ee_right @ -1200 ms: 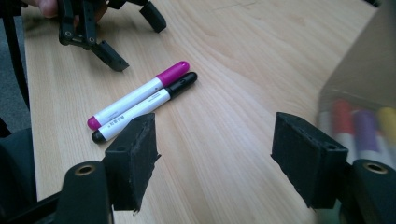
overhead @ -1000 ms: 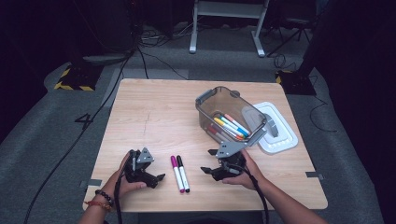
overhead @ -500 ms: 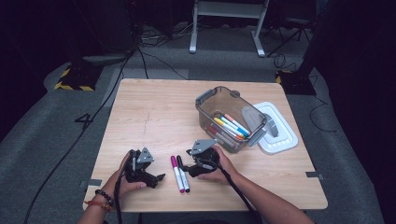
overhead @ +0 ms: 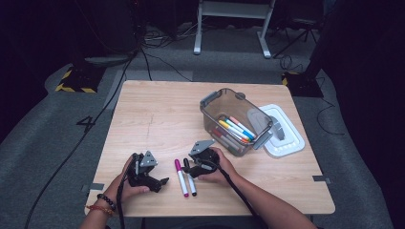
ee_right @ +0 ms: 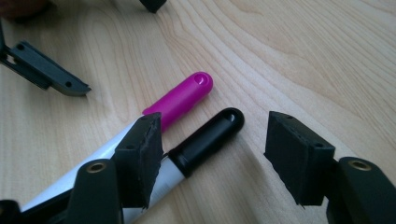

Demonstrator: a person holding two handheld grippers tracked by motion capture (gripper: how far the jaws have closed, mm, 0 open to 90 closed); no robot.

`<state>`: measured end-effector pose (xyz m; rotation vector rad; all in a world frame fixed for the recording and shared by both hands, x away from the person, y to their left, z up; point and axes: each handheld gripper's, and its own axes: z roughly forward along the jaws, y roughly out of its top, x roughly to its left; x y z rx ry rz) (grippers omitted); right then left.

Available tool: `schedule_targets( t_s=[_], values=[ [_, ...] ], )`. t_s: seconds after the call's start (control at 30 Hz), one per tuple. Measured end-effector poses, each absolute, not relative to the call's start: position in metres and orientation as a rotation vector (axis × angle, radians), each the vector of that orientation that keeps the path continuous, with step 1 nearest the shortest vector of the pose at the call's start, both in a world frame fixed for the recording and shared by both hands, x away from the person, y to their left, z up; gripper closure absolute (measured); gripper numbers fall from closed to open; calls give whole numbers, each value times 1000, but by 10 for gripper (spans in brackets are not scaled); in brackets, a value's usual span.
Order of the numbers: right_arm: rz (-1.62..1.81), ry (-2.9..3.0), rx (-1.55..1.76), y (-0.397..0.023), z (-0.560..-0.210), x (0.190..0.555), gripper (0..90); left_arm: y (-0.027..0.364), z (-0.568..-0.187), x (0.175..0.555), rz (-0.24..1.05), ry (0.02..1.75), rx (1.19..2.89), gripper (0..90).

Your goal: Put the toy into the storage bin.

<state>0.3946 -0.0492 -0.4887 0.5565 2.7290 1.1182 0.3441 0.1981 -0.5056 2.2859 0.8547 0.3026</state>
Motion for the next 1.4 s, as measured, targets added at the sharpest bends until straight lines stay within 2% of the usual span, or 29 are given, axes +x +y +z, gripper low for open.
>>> schedule_targets(
  t_s=[0.17,0.27,0.3,0.7,1.1,1.4],
  values=[
    [1068,2732,568,-60,-493,396,508,198,-506,344,303,855,2286,4],
    [1044,2729,588,-76,-490,397,689,198,-506,344,303,858,2286,4],
    [1048,2730,584,-81,-491,397,721,198,-506,344,302,859,2285,5],
    [1018,2758,616,-153,-487,377,744,198,-506,344,300,857,2285,4],
    [1073,2722,592,-178,-473,369,745,198,-506,344,301,852,2285,3],
    [1250,2603,580,-191,-447,363,745,198,-506,344,300,851,2286,3]
  ],
)
